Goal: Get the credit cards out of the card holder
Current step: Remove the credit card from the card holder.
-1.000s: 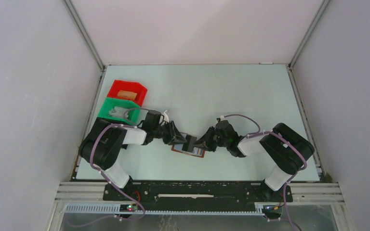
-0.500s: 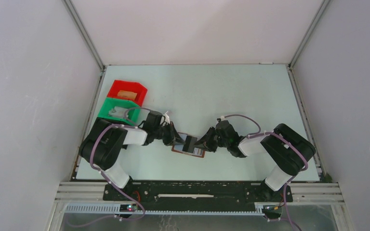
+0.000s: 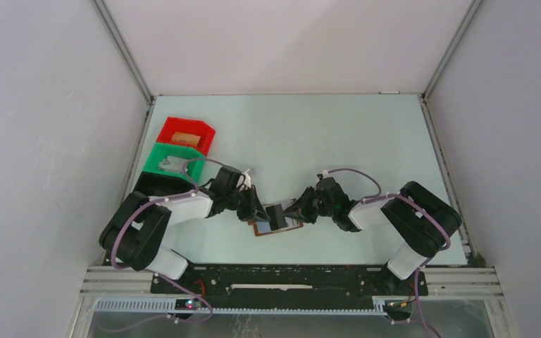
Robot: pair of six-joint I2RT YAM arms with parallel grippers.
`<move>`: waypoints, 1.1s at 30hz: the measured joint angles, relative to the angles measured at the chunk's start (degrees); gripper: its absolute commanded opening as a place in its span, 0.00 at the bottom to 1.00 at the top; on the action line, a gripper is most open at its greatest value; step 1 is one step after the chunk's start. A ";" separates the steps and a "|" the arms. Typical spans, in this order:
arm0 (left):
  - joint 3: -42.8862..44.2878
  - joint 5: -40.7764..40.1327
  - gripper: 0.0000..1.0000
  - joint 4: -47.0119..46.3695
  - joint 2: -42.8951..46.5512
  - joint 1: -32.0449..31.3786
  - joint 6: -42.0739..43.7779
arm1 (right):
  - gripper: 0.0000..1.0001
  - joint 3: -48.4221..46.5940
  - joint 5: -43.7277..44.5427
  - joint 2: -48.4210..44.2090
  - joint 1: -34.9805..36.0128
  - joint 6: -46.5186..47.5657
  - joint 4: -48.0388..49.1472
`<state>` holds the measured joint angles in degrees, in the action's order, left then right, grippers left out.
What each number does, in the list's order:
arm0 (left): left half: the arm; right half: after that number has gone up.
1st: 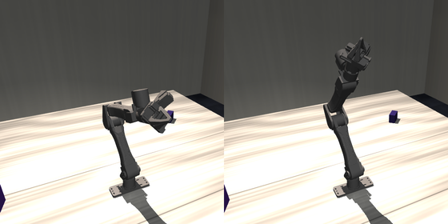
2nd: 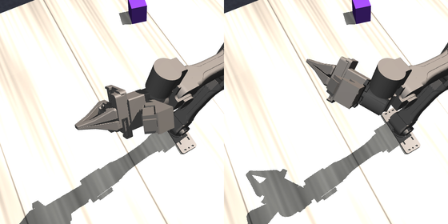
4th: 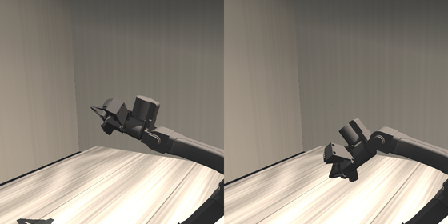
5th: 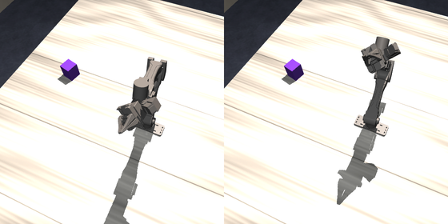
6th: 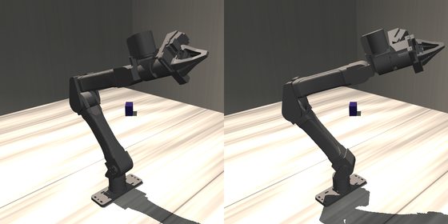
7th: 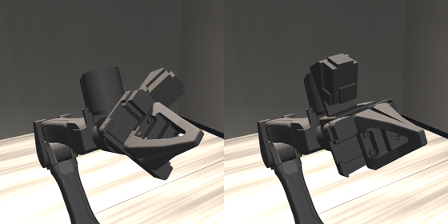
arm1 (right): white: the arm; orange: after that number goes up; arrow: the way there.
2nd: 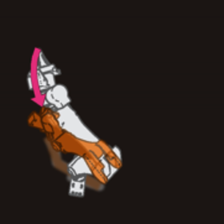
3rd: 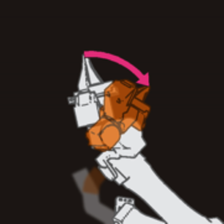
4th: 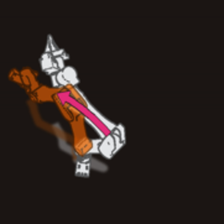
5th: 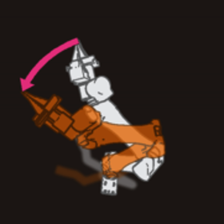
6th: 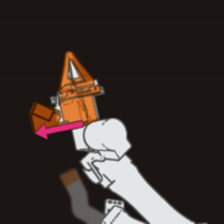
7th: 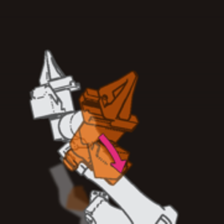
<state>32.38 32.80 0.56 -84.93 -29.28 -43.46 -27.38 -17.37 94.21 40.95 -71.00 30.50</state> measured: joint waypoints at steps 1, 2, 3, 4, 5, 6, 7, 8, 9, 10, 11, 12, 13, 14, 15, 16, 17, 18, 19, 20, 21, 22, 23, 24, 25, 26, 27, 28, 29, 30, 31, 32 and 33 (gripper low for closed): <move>0.04 0.35 0.00 0.61 0.42 -0.44 0.02 | 0.24 0.00 0.13 0.00 0.09 0.07 0.04; 0.13 0.55 0.00 1.18 0.74 -0.68 0.04 | 0.24 0.00 0.17 0.00 0.11 0.11 0.09; 0.42 0.66 0.00 1.86 0.98 -0.92 0.11 | 0.24 0.00 0.17 0.00 0.11 0.13 0.09; 0.74 0.68 0.00 2.32 1.03 -1.01 0.17 | 0.25 0.00 0.17 0.00 0.11 0.15 0.09; 1.11 0.70 0.00 2.67 1.03 -1.01 0.24 | 0.24 0.00 0.17 0.00 0.11 0.17 0.07; 1.33 0.70 0.06 2.89 1.01 -1.01 0.31 | 0.25 0.00 0.17 0.00 0.11 0.20 0.07; 1.70 0.76 0.18 3.32 0.94 -0.96 0.37 | 0.25 0.00 0.20 0.00 0.11 0.24 0.07; 2.08 0.76 0.28 3.61 0.76 -0.96 0.39 | 0.25 0.00 0.24 -0.02 0.11 0.33 0.07; 2.36 0.79 0.39 3.80 0.59 -0.98 0.46 | 0.25 0.00 0.26 -0.02 0.11 0.35 0.07; 2.47 0.79 0.46 3.96 0.55 -0.98 0.66 | 0.25 0.00 0.26 -0.04 0.11 0.39 0.07; 2.47 0.59 0.50 4.17 0.57 -0.98 0.46 | 0.25 0.00 0.28 -0.04 0.11 0.39 0.04; 2.47 0.33 0.53 4.52 0.57 -0.98 0.33 | 0.25 0.00 0.31 -0.04 0.11 0.42 0.04; 2.47 0.22 0.54 4.81 0.57 -0.98 0.20 | 0.25 0.00 0.31 -0.07 0.11 0.42 0.04; 2.45 -0.04 0.55 5.09 0.61 -0.98 -0.07 | 0.25 0.00 0.31 -0.07 0.11 0.42 0.02; 2.45 -0.20 0.55 5.22 0.61 -0.98 -0.09 | 0.25 0.00 0.31 -0.07 0.11 0.42 0.02; 2.45 -0.42 0.55 5.25 0.61 -0.98 -0.09 | 0.25 0.00 0.31 -0.07 0.11 0.42 0.02; 2.36 -0.81 0.55 5.18 0.61 -0.98 -0.11 | 0.25 0.00 0.31 -0.07 0.11 0.42 0.04; 2.21 -1.16 0.55 5.09 0.63 -0.98 -0.13 | 0.25 0.00 0.28 -0.07 0.11 0.42 0.04; 2.03 -1.25 0.55 4.90 0.63 -0.98 -0.17 | 0.25 0.00 0.31 -0.07 0.11 0.42 0.07; 1.66 -1.38 0.54 4.46 0.63 -0.98 -0.26 | 0.25 0.00 0.28 -0.07 0.11 0.42 0.07; 1.22 -1.38 0.54 3.98 0.61 -0.98 -0.55 | 0.25 0.00 0.28 -0.07 0.11 0.42 0.09; 0.68 -1.33 0.53 3.13 0.50 -0.98 -0.81 | 0.25 0.00 0.28 -0.04 0.11 0.42 0.11; 0.17 -1.18 0.52 1.95 0.17 -0.98 -1.29 | 0.25 0.00 0.26 -0.02 0.11 0.39 0.15; -0.13 -0.92 0.51 0.79 -0.37 -0.98 -1.75 | 0.25 0.00 0.24 -0.02 0.11 0.39 0.17; -0.22 -0.59 0.51 -0.17 -0.98 -0.98 -2.25 | 0.24 0.00 0.22 0.00 0.11 0.39 0.20; -0.22 0.07 0.51 -1.62 -1.95 -0.98 -2.80 | 0.24 0.00 0.20 0.04 0.11 0.37 0.22; -0.22 0.57 0.51 -2.86 -2.71 -0.98 -3.23 | 0.25 0.00 0.17 0.09 0.11 0.37 0.26; -0.24 1.07 0.50 -4.20 -3.37 -0.98 -3.74 | 0.25 0.00 0.15 0.09 0.11 0.37 0.31; -0.37 1.46 0.49 -5.25 -3.76 -0.98 -4.17 | 0.25 0.00 0.17 0.09 0.11 0.37 0.33; -0.79 1.92 0.47 -6.58 -4.13 -0.92 -4.66 | 0.25 0.00 0.17 0.09 0.11 0.37 0.33; -1.20 2.16 0.44 -7.48 -4.26 -0.81 -5.22 | 0.25 0.00 0.17 0.09 0.07 0.37 0.35; -1.70 2.34 0.41 -8.52 -4.33 -0.72 -5.75 | 0.25 0.00 0.24 0.09 0.02 0.37 0.42; -2.32 2.34 0.36 -9.57 -4.39 -0.63 -6.16 | 0.25 0.00 0.31 0.09 -0.02 0.37 0.46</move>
<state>30.06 35.14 -9.02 -89.32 -29.91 -49.63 -27.38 -17.06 94.30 40.93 -70.63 30.96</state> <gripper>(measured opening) 0.454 0.243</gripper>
